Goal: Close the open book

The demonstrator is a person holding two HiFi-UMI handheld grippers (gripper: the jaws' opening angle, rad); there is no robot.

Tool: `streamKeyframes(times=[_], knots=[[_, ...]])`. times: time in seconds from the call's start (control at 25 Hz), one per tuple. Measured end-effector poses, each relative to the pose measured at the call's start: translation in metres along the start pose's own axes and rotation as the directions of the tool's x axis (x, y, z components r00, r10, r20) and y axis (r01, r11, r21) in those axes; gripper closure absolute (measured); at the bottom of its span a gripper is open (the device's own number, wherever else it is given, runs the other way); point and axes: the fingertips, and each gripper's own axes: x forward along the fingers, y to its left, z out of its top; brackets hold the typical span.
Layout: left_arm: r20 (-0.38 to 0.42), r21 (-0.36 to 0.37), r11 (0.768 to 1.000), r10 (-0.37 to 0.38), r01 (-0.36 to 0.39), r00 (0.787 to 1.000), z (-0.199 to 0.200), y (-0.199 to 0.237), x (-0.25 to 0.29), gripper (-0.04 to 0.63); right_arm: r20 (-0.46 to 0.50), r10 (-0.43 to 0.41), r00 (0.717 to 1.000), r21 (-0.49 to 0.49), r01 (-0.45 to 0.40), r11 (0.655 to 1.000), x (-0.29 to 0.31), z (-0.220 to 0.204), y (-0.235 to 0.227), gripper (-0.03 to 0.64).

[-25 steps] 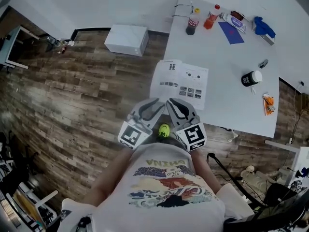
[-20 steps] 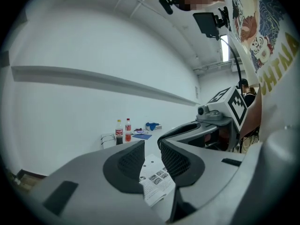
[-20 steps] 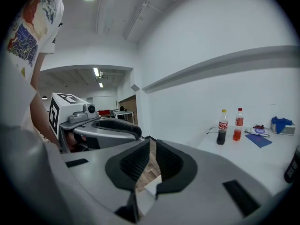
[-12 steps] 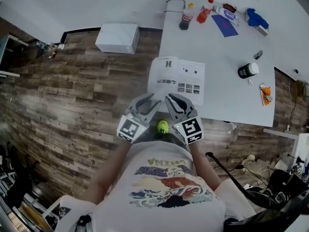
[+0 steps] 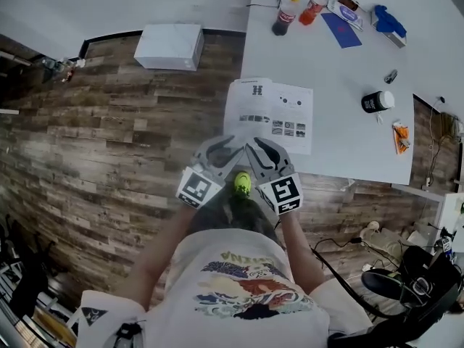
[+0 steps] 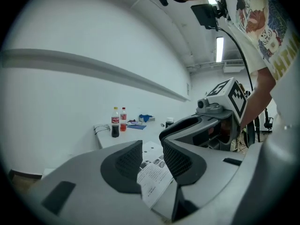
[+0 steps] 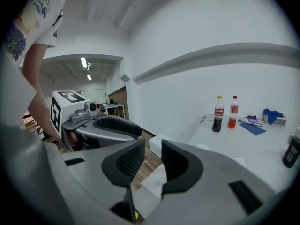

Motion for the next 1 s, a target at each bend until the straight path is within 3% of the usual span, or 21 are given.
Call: streamKeyframes(times=[0.08,0.76,1.0], knots=[[-0.006,0.004,1.000,-0.007,0.007,1.000,-0.008,0.005,0.001,0.480,-0.010,-0.011,1.000,0.013,0.011,1.000,0.007,-0.005,-0.003,0.512],[-0.124,0.013,1.000,-0.018,0.020,0.992,-0.140,0.036,0.004,0.457,-0.120,-0.038,0.992,-0.010,0.037,0.999,0.057,-0.066,-0.002,0.505],[-0.191,0.056,0.997,-0.046,0.057,0.980,-0.191,0.033,0.015,0.439,-0.154,-0.049,0.987,-0.015,0.048,0.999,0.061,-0.079,-0.002,0.502]])
